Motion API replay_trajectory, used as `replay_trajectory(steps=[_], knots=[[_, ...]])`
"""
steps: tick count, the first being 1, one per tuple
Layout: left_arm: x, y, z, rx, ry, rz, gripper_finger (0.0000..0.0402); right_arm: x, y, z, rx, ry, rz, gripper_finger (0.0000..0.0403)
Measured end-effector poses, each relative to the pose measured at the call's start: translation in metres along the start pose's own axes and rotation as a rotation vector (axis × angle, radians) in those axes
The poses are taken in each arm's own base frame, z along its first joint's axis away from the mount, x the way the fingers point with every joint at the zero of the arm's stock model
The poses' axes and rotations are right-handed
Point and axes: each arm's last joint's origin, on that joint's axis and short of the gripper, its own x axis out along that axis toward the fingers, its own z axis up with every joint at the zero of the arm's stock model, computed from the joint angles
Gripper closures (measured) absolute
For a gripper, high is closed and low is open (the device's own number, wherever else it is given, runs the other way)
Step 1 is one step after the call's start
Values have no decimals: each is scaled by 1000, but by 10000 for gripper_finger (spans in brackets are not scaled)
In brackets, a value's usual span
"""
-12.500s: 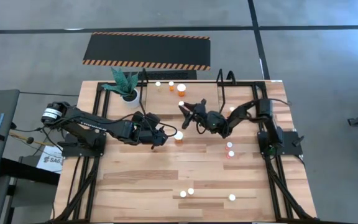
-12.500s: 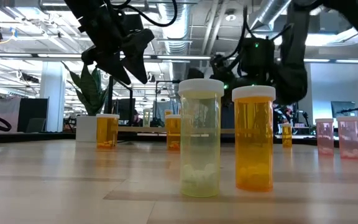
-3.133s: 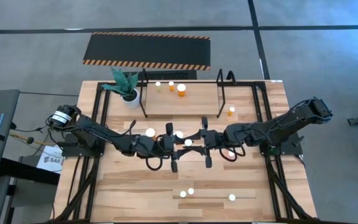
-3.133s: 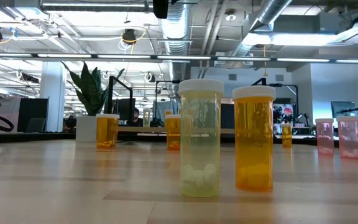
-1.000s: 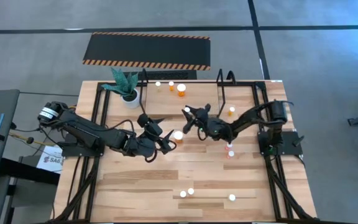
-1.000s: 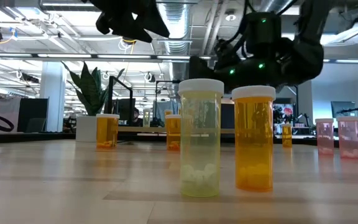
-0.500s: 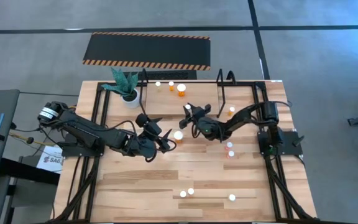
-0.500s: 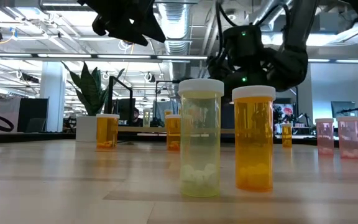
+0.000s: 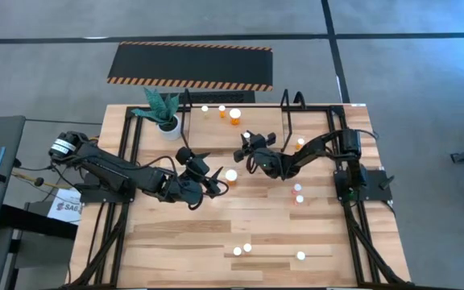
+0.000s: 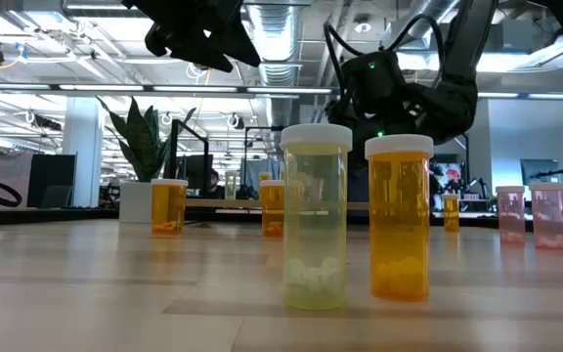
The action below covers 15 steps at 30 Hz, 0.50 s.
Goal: Pick and place medicine bottles onto shelf by color
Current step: Put the bottom left pink pill bottle on the shelf
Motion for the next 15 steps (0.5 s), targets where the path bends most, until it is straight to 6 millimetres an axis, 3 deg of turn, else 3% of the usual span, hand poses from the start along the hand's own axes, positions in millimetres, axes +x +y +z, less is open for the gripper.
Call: replay_trajectory(steps=[15], knots=[[0, 0, 0, 0, 0, 0, 109, 9, -8, 1, -11, 2, -44, 273]])
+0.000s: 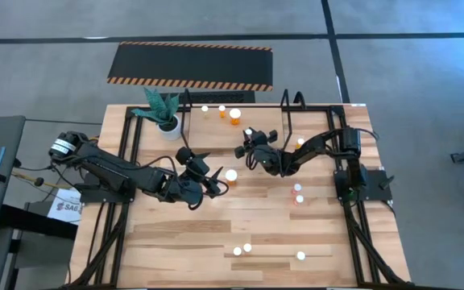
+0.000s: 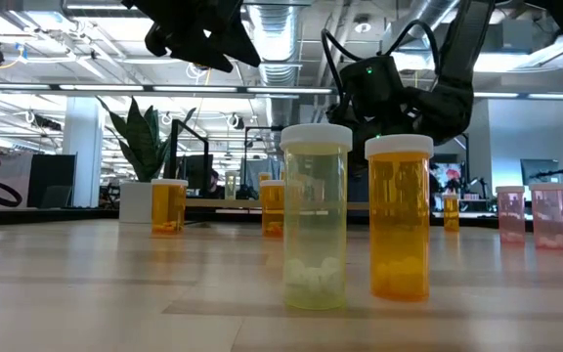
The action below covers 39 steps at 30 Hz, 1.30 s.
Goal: Pick and place medicine bottles onto shelf by color
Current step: Put the bottom left pink pill bottle on the shelf
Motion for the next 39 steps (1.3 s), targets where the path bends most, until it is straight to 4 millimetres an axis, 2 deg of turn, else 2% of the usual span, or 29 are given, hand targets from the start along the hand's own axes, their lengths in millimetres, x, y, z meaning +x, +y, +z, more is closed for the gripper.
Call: replay_trajectory(steps=[15, 28, 34, 39], knots=[[0, 0, 0, -4, 0, 0, 109, -3, 2, -1, -4, 2, 12, 270], [0, 0, 0, -5, 0, 0, 109, -7, 5, -2, -12, 16, 52, 189], [0, 0, 0, -7, 0, 0, 109, -11, 5, 13, -2, 23, 55, 162], [0, 0, 0, -7, 1, -1, 109, -16, -2, 31, 44, 131, 122, 153]])
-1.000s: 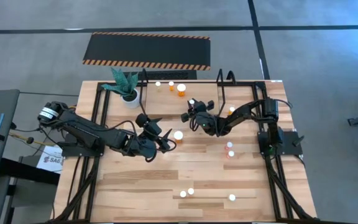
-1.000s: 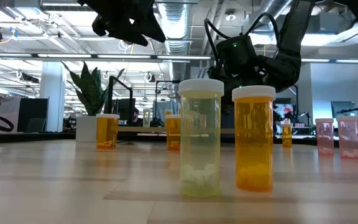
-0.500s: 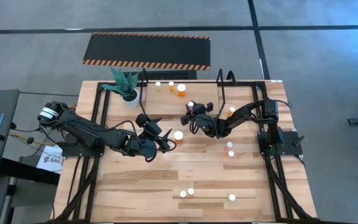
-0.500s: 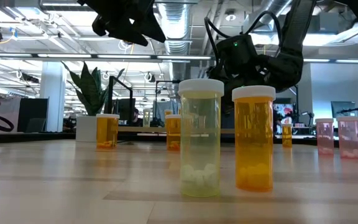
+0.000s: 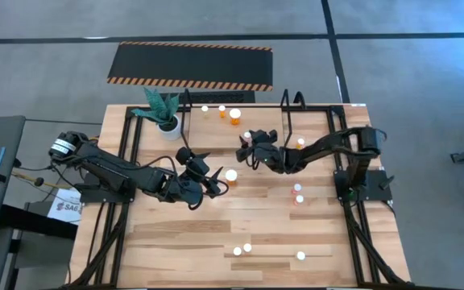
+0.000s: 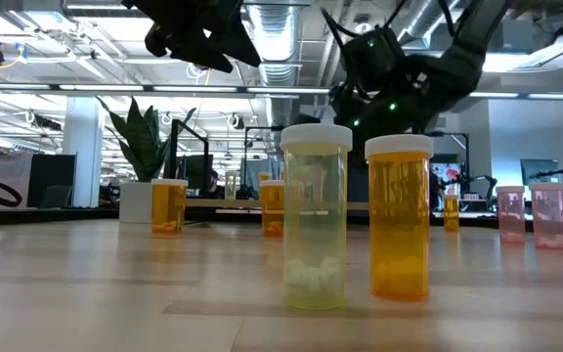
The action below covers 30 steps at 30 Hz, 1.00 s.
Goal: Pick and place medicine bottles onto shelf by color
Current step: Put the bottom left pink pill bottle on the shelf
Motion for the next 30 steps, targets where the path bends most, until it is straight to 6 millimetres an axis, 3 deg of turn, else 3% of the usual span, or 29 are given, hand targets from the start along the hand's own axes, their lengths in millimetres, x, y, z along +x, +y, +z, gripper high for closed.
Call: replay_trajectory(steps=[13, 20, 24, 30], knots=[[0, -1, 0, -20, 7, -17, 109, -12, -30, 44, 166, 247, 173, 152], [0, -2, -1, -34, 25, -55, 109, -6, -50, 58, 246, 426, 268, 152], [0, -2, -1, -40, 25, -56, 109, 1, -52, 69, 214, 485, 234, 152], [0, -1, -1, -45, 32, -57, 109, 8, -40, 86, 150, 498, 245, 152]])
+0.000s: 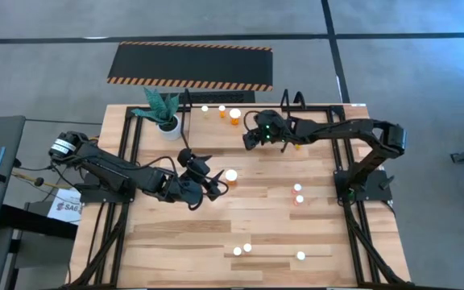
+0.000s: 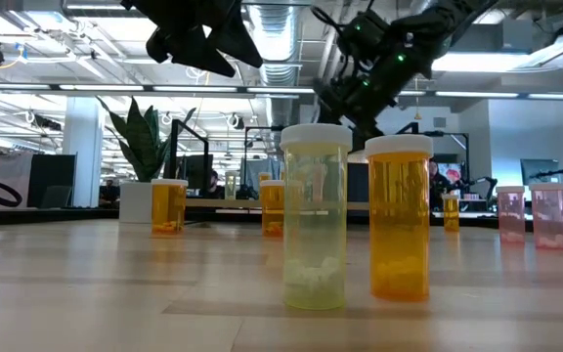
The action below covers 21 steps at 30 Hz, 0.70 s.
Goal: Pick and place medicine bottles onto shelf by color
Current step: Put the bottom left pink pill bottle on the shelf
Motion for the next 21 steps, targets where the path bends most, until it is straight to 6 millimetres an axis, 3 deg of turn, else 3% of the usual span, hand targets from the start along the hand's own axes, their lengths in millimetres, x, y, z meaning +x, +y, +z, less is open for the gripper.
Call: replay_trajectory(steps=[10, 21], knots=[[0, 1, -2, -5, 22, -7, 109, 2, 22, 8, -171, 124, -43, 152], [-3, -1, -4, 7, 31, -21, 109, 24, 22, 5, -207, 153, -74, 152]])
